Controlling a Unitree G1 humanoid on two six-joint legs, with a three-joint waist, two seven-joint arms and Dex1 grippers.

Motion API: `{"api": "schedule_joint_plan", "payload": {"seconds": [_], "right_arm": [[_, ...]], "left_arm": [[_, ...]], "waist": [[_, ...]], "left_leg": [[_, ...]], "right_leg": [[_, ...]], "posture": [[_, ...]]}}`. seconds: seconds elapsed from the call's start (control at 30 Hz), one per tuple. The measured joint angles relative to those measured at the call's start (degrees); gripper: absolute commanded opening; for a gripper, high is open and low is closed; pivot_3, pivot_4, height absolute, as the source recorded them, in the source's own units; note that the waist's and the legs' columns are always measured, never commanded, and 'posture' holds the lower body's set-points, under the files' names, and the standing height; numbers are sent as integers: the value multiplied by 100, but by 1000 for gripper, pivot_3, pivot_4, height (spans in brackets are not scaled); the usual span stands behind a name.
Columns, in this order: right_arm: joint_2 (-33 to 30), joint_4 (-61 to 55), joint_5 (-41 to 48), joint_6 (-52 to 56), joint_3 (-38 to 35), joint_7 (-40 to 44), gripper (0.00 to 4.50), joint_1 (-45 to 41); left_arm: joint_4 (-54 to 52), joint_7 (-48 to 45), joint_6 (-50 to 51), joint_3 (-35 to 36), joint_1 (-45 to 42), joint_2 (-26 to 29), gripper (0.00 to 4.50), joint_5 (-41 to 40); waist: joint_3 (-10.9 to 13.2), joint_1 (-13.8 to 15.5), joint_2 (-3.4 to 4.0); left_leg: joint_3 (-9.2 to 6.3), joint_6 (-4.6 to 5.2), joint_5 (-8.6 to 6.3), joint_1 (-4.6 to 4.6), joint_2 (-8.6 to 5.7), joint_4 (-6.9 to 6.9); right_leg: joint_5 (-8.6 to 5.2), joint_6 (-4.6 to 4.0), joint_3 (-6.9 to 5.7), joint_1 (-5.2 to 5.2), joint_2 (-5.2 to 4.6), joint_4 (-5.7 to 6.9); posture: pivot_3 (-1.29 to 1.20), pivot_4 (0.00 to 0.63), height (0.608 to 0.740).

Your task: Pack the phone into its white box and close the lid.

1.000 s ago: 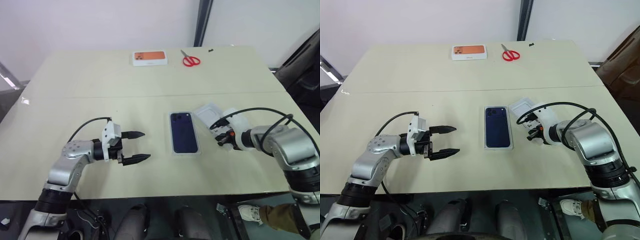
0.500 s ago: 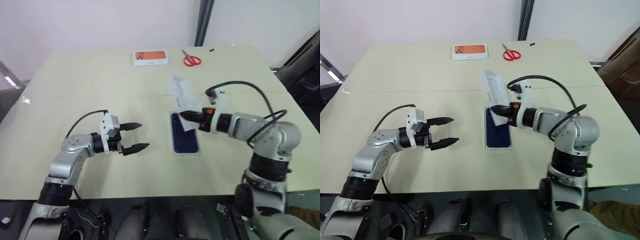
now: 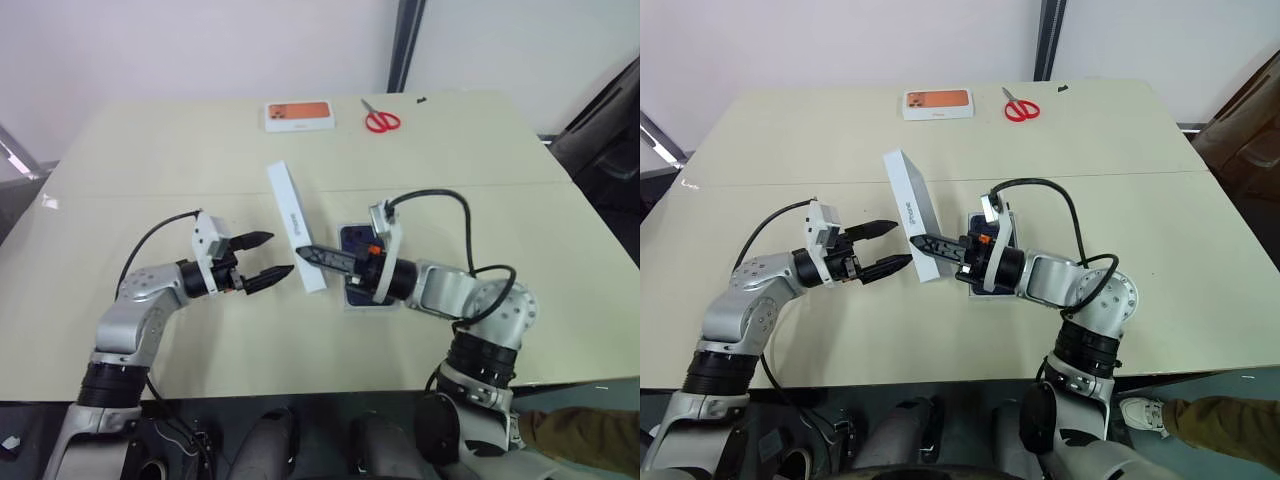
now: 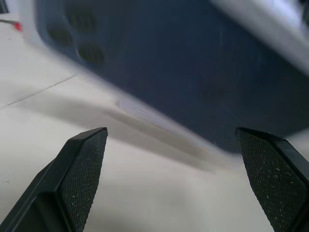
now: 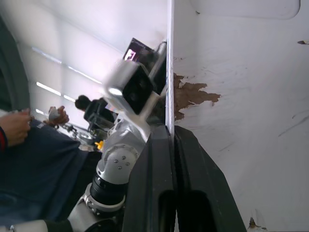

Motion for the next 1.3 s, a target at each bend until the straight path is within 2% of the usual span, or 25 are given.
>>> {"api": "schedule_joint_plan", "payload": {"seconds": [0.07, 0.17, 0.27, 0.3, 0.33, 0.4, 0.43, 0.57, 0.6, 0.67, 0.83, 0.93, 1.17, 1.3], "right_arm": [[-29, 20, 305, 0, 59, -332, 34, 107], [-51, 20, 562, -21, 84, -816, 0, 209], [-98, 97, 813, -126, 135, -1149, 0, 480], [-127, 129, 940, -189, 173, -1261, 0, 489], [-172, 159, 1075, -287, 228, -1391, 0, 513], [-236, 271, 1369, -543, 324, -1620, 0, 637], [-275, 314, 1494, -670, 364, -1706, 0, 675], [-605, 472, 1966, -1156, 628, -2016, 0, 715], [-723, 480, 2044, -1260, 715, -2051, 286, 719], [-948, 487, 2112, -1432, 858, -2123, 964, 725], [-1646, 469, 1967, -1670, 1231, -1874, 3474, 771], [-2411, 224, 1310, -1824, 1544, -1121, 3474, 637], [-3914, 2, -343, -2889, 1616, 745, 3474, 634], [-4160, 158, -1146, -3409, 1675, 1351, 3474, 735]], "left_arm": [[-46, 34, 7, 26, 24, -2, 4500, -1], [-116, 13, 105, 27, 61, -13, 3700, -115], [-131, -8, 140, 28, 141, -13, 2236, -160], [-134, -8, 143, 26, 148, -15, 1921, -163], [-167, -8, 166, 24, 159, -28, 1276, -177], [-234, 8, 225, -8, 256, -118, 308, -187], [-234, 29, 227, -59, 297, -192, 71, -174], [-235, 140, 213, -364, 358, -448, 71, -43], [-235, 199, 178, -414, 357, -528, 25, 26], [-200, 289, 94, -534, 346, -737, 0, 140], [-5, 419, 34, -772, 203, -1054, 0, 304], [97, 430, -10, -819, 75, -1133, 0, 354], [436, 491, -87, -887, -207, -1412, 0, 416], [476, 506, -128, -922, -301, -1517, 0, 472]], "waist": [[0, -1, 1], [-2, -5, 3], [-2, -7, 5], [-2, -8, 5], [-3, -6, 5], [-8, 1, 13], [-8, 5, 14], [-8, 3, 14], [-11, 3, 19], [-12, 7, 19], [-11, 3, 19], [-10, 13, 21], [-9, 50, 18], [-9, 14, 17]], "left_leg": [[0, 0, 0, 0, 0, 0], [0, 0, 0, 1, 1, -1], [1, 0, 0, 0, 0, -1], [2, 1, 0, 0, 0, -1], [1, 1, 0, 1, 1, -1], [2, 3, -1, 2, 0, 0], [3, 3, -1, 1, 0, 0], [2, 3, -1, 2, 1, 1], [3, 4, -1, 2, 1, 1], [3, 5, -2, 2, 1, 2], [4, 6, -2, 1, 2, 2], [7, 9, -3, -1, 1, 4], [8, 15, -7, -2, 1, 14], [8, 15, -6, 0, 7, 11]], "right_leg": [[0, 0, 0, 0, 0, 0], [0, 0, 0, 0, 0, 0], [0, 0, 1, -1, 0, 0], [0, 0, 2, -1, 0, 0], [0, 0, 1, 2, 1, 0], [0, 0, 1, 4, 0, -3], [0, 0, 1, 5, 0, -3], [0, 0, 0, 6, 2, -3], [0, 0, 1, 6, 1, -4], [0, 0, 0, 9, 1, -5], [0, 0, 0, 10, 4, -6], [-1, 1, 0, 9, 5, -8], [-1, 3, -3, 20, 5, -15], [-1, 2, -1, 17, 9, -13]], "posture": [[0, 150, 734], [0, 150, 734], [0, 150, 734], [0, 150, 734], [0, 150, 734], [0, 150, 734], [0, 150, 734], [0, 150, 734], [0, 150, 734], [0, 150, 734], [0, 150, 734], [0, 150, 734], [0, 150, 734], [0, 150, 734]]}}
